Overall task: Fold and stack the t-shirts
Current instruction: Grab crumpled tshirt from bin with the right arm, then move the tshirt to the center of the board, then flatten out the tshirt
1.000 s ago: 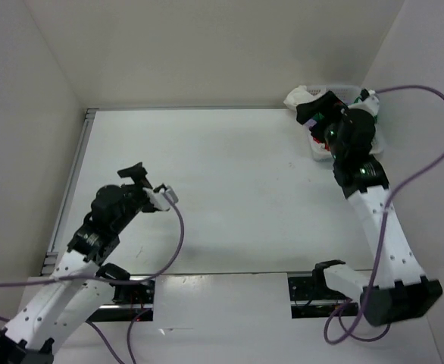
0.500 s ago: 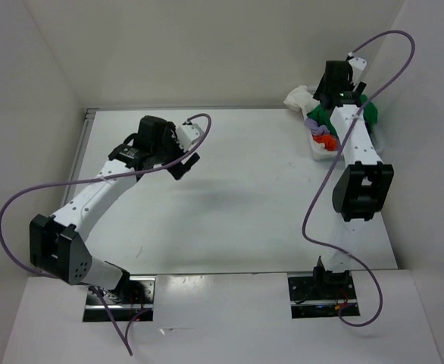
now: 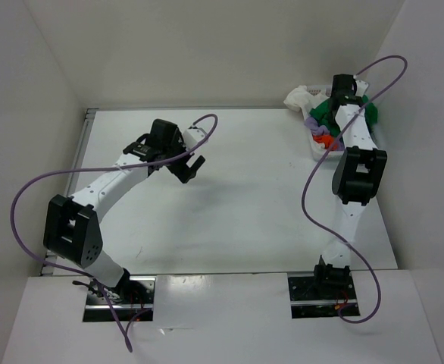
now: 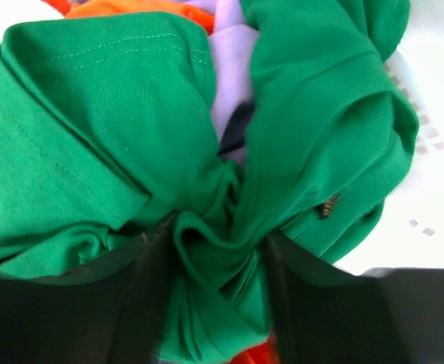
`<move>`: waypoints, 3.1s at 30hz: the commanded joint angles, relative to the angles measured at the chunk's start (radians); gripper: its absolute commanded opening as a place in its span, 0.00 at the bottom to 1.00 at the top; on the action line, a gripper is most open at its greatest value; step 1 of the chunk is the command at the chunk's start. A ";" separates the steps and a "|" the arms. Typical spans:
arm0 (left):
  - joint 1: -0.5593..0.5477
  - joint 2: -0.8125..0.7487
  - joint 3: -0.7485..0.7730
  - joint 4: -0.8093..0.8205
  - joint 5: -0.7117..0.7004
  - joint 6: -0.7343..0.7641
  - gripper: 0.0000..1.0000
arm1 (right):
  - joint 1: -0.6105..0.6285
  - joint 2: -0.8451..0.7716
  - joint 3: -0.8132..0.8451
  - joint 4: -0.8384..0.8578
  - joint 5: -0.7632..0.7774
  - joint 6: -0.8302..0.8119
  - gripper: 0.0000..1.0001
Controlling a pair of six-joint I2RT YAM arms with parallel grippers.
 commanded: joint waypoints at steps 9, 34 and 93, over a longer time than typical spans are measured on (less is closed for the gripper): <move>0.003 -0.015 0.034 0.038 0.010 -0.024 1.00 | 0.008 -0.089 0.078 -0.050 0.097 0.046 0.00; 0.163 -0.443 -0.064 0.059 -0.332 -0.155 1.00 | 0.693 -0.760 0.056 0.437 0.530 -0.559 0.00; -0.073 -0.377 -0.248 -0.177 -0.105 0.258 1.00 | 0.341 -0.321 -0.632 0.116 0.001 0.188 0.00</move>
